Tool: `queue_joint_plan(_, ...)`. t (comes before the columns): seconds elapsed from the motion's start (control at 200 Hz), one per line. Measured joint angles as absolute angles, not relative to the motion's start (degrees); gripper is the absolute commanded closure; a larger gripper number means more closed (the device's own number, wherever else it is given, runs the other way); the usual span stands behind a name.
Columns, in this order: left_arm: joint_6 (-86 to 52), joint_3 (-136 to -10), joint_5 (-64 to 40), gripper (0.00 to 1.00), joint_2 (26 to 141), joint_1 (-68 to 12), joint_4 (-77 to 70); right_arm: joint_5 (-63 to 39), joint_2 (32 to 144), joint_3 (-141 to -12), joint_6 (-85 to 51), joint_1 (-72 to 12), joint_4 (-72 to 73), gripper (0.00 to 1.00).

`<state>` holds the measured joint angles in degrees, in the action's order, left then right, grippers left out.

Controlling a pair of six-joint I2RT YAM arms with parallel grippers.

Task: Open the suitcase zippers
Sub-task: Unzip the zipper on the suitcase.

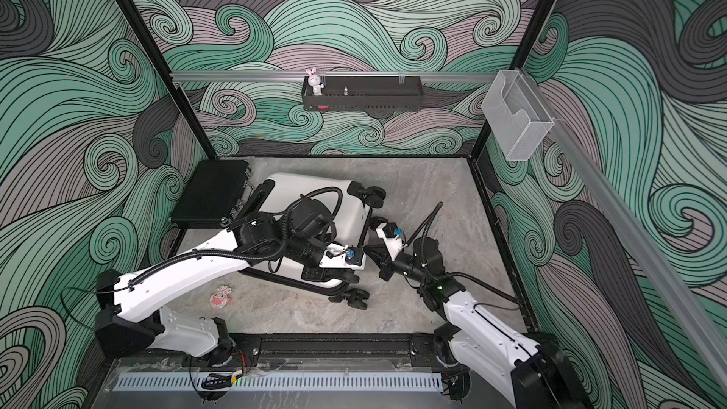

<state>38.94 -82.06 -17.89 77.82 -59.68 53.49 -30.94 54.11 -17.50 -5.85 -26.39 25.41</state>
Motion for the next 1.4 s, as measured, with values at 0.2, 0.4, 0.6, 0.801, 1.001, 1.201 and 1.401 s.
queue_joint_plan(0.2,39.6,-80.9,-21.1,1.00,72.9,-59.7,55.1,-31.0,62.0,-22.4,-10.3,-20.6,28.9,1.00)
queue_joint_plan(0.4,41.1,-80.7,-23.5,1.00,72.6,-59.7,56.1,-31.5,71.1,-26.0,-14.9,-16.6,31.2,1.00)
queue_joint_plan(0.6,42.5,-79.2,-24.8,1.00,72.6,-59.7,55.3,-34.8,80.6,-30.7,-18.5,-15.4,35.2,1.00)
queue_joint_plan(0.801,42.6,-78.0,-24.6,1.00,73.9,-58.4,53.6,-39.4,90.0,-38.2,-18.9,-14.9,37.2,1.00)
queue_joint_plan(1.001,42.5,-77.4,-23.2,1.00,75.6,-57.3,51.6,-44.7,99.5,-47.5,-18.6,-14.8,36.3,1.00)
queue_joint_plan(1.201,42.2,-77.0,-22.1,1.00,76.4,-57.0,50.7,-48.0,104.3,-53.3,-17.0,-14.8,34.8,1.00)
queue_joint_plan(1.401,41.8,-77.0,-21.7,1.00,78.2,-57.0,50.0,-50.4,107.0,-58.7,-12.1,-14.5,29.9,1.00)
